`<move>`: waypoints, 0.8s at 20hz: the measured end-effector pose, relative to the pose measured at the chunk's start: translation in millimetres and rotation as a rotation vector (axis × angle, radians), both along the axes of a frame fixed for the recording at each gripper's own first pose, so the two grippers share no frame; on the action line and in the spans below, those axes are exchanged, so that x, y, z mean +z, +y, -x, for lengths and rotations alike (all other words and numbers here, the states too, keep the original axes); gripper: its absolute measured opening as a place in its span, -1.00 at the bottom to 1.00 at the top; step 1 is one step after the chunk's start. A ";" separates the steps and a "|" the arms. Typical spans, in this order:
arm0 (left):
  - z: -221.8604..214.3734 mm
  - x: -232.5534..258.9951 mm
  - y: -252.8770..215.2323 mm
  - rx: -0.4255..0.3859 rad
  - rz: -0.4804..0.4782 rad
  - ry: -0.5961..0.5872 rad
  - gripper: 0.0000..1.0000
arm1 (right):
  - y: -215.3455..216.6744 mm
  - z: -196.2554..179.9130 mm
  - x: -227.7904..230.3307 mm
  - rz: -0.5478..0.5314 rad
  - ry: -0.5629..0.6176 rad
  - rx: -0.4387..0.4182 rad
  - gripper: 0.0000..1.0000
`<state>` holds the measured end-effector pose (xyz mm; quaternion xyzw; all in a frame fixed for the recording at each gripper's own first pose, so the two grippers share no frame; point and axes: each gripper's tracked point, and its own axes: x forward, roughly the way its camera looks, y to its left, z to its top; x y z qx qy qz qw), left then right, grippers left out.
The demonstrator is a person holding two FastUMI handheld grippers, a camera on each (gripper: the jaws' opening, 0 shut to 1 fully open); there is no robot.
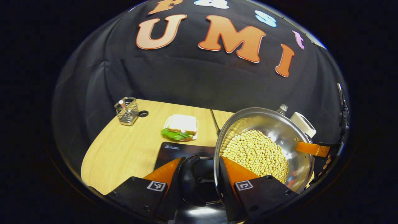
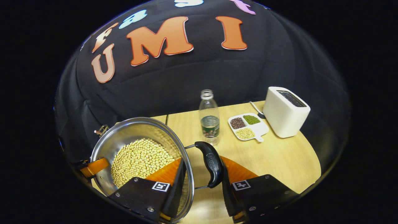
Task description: First push the handle of the pot to place it horizontally, then grasp the pot with both hands and set it on the induction cooktop.
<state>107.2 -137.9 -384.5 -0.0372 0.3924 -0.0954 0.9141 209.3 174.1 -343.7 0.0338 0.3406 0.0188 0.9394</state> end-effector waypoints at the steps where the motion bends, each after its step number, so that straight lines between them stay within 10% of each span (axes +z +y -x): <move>1: -0.7 0.8 12.2 0.010 -0.005 0.001 0.35 | 12.1 -0.2 -1.2 -0.002 0.005 0.013 0.17; 16: 7.0 -62.7 114.3 0.080 -0.043 0.140 0.36 | 101.8 25.4 -65.2 -0.015 0.168 0.095 0.17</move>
